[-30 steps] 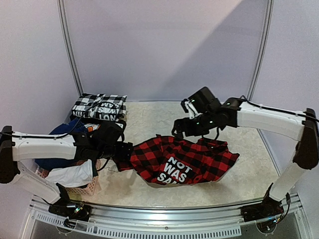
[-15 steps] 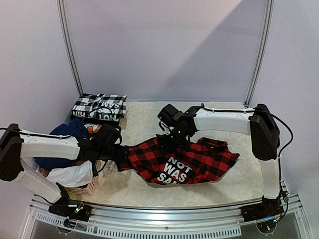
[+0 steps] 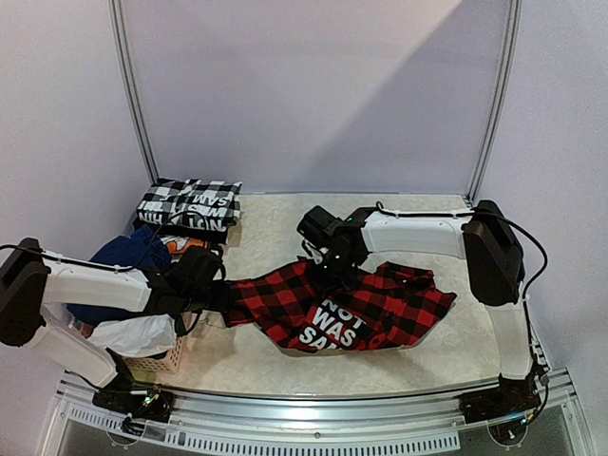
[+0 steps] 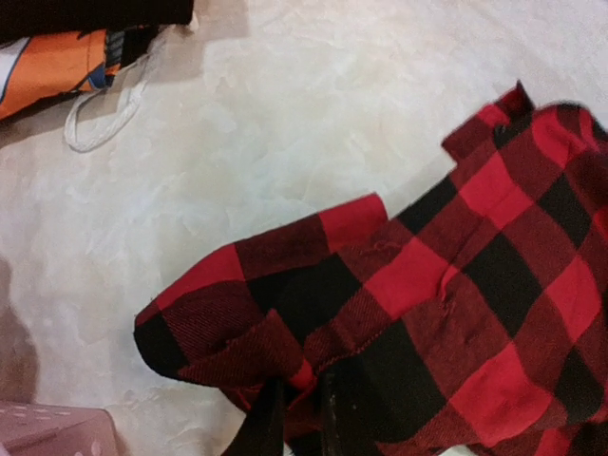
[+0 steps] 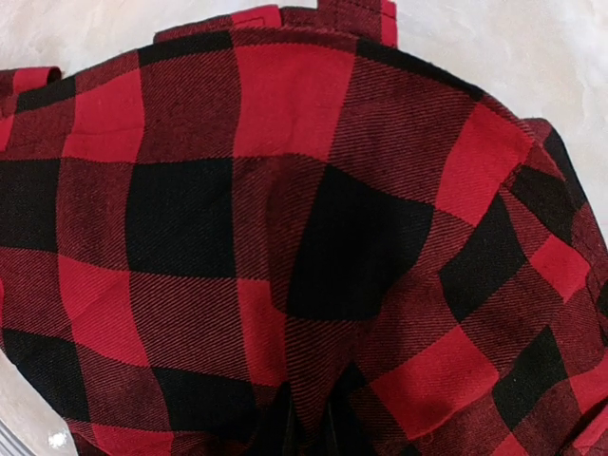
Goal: Fold and stack the mixed laundry pile
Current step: Pick up the crumpled shirt from the center of the board.
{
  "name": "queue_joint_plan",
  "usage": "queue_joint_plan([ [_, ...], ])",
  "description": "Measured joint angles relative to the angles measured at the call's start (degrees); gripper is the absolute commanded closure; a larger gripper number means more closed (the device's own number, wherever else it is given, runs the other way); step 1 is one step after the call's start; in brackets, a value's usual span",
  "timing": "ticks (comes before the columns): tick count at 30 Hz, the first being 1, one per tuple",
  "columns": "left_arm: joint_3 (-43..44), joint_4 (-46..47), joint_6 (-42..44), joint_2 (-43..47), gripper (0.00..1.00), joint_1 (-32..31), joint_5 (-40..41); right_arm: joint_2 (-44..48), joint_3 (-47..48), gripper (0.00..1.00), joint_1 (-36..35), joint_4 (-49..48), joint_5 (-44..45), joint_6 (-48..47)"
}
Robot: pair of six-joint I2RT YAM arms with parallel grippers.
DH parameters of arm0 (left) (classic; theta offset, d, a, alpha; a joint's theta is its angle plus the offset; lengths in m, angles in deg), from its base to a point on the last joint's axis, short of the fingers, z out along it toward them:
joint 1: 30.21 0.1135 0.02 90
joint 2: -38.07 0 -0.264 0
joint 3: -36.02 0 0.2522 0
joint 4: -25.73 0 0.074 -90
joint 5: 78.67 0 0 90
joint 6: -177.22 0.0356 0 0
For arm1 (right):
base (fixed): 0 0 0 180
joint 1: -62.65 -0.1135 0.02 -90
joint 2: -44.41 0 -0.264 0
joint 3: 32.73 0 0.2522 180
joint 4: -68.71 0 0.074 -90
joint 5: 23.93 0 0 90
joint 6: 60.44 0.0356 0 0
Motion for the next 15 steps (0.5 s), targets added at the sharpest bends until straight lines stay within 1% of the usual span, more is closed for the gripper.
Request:
queue_joint_plan([
  [4,0.0,4.0,0.7,0.1,1.00,0.1,0.0,1.4,0.4,0.91,0.0,1.9,2.1,-0.6],
  [7,0.2,4.8,1.1,1.4,1.00,0.2,-0.1,4.6,0.5,0.91,0.0,4.1,4.9,-1.3],
  [12,2.8,4.3,2.3,7.9,1.00,0.2,0.0,11.4,3.6,0.92,0.4,7.8,10.5,-2.6],
  [15,5.9,2.9,3.6,12.5,1.00,0.2,0.1,15.0,6.9,0.95,1.2,9.6,13.4,-3.7],
])
